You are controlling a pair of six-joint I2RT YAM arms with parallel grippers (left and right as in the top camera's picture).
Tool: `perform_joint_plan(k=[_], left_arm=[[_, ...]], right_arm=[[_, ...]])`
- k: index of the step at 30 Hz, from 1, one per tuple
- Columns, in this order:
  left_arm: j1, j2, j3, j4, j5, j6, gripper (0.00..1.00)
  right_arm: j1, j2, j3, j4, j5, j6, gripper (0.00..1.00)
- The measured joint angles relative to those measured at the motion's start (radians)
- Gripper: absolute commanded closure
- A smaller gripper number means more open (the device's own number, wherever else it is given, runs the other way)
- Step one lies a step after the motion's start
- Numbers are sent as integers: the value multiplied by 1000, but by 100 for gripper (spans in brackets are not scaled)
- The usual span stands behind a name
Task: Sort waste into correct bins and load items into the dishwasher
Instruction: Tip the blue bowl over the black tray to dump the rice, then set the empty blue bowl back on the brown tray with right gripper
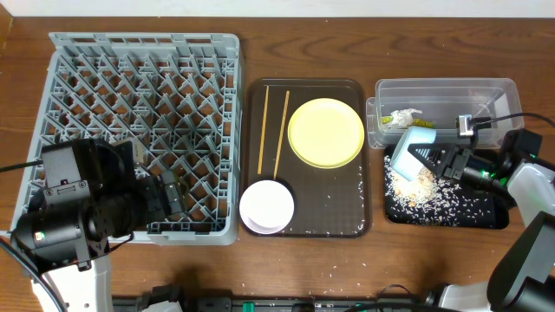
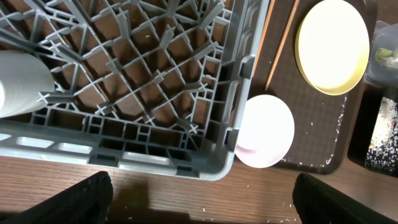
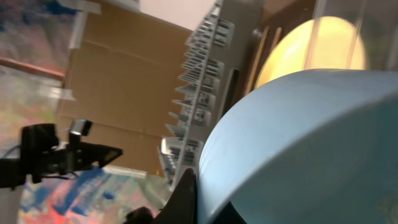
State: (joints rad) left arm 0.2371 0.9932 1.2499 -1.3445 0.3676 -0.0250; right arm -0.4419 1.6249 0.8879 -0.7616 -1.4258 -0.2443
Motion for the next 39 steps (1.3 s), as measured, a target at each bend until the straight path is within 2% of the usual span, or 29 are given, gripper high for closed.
perform_joint_plan(k=[2,6,10,13,16,21,24,26,29,31,33,35,36,38,39], left_arm=[[0,0,0,0,0,0,6],[0,0,0,1,0,0,7],[0,0,0,1,0,0,6],[0,0,0,1,0,0,6],[0,0,0,2,0,0,6],[0,0,0,10,18,0,6],[0,0,0,10,50,0,7],[-3,0,0,10,70,4,7],[-22,0,0,11,105,23,7],[-47,0,0,21,118,29,7],[-89,0,0,52,129,32,8],[-129,0,0,86,133,33,10],[-150,0,0,108,135,34,10],[-192,2,0,155,139,34,10],[-217,4,0,187,140,32,10]], right_arm=[[1,0,0,1,96,83,99],[6,-11,-3,-55,65,34,99],[7,-23,-2,-56,152,115,99],[58,-68,3,-164,255,130,99],[213,-169,63,-294,454,142,99],[613,-316,143,-254,815,286,99],[878,-291,142,-166,1038,424,99],[992,-250,140,-120,1125,488,99],[1121,-149,137,-47,1244,589,98],[1150,-97,133,-16,1287,628,97],[1159,-52,132,4,1312,659,87],[1159,-12,131,11,1334,695,56],[1159,-7,131,13,1339,697,46],[1159,-3,130,5,1349,713,31],[1159,-8,131,2,1352,715,29]])
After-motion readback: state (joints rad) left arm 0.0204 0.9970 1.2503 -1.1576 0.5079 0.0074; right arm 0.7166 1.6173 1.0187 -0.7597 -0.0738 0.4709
